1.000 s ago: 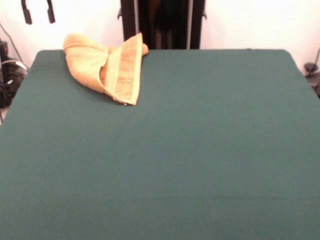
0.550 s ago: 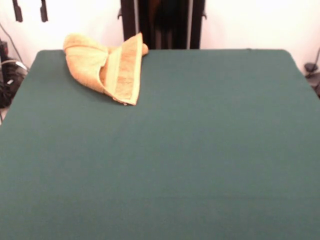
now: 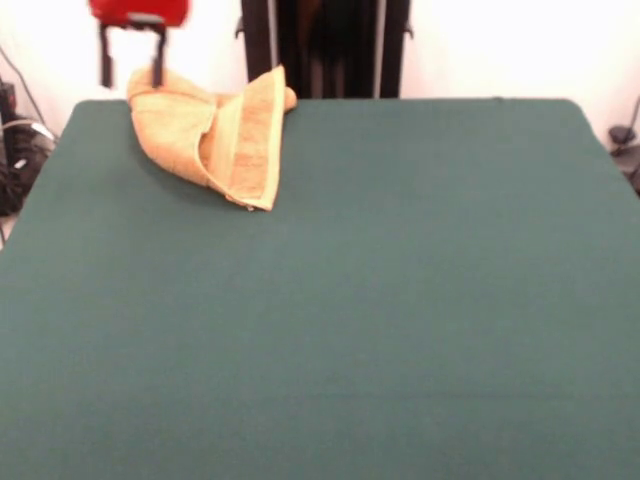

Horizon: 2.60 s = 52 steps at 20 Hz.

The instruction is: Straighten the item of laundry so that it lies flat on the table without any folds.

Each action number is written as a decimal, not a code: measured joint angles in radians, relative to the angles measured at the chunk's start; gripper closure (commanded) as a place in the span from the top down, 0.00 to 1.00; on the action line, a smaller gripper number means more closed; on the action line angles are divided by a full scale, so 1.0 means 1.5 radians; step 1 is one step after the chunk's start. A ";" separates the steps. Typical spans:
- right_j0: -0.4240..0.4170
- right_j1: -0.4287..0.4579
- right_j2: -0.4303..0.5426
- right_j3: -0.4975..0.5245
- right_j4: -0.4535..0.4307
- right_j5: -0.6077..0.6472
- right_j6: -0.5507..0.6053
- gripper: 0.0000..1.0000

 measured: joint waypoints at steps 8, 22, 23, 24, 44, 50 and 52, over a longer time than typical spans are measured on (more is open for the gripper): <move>0.256 0.068 -0.129 -0.053 -0.039 0.013 0.208 1.00; 0.244 0.179 -0.256 -0.055 0.045 0.013 0.299 1.00; 0.238 0.185 -0.261 -0.056 0.045 0.013 0.299 1.00; 0.232 0.192 -0.265 -0.057 0.045 0.013 0.299 1.00; 0.150 0.247 -0.301 -0.060 0.074 -0.086 0.299 1.00; 0.126 0.246 -0.299 -0.051 0.082 -0.110 0.299 1.00; 0.112 0.247 -0.294 -0.047 0.086 -0.115 0.299 1.00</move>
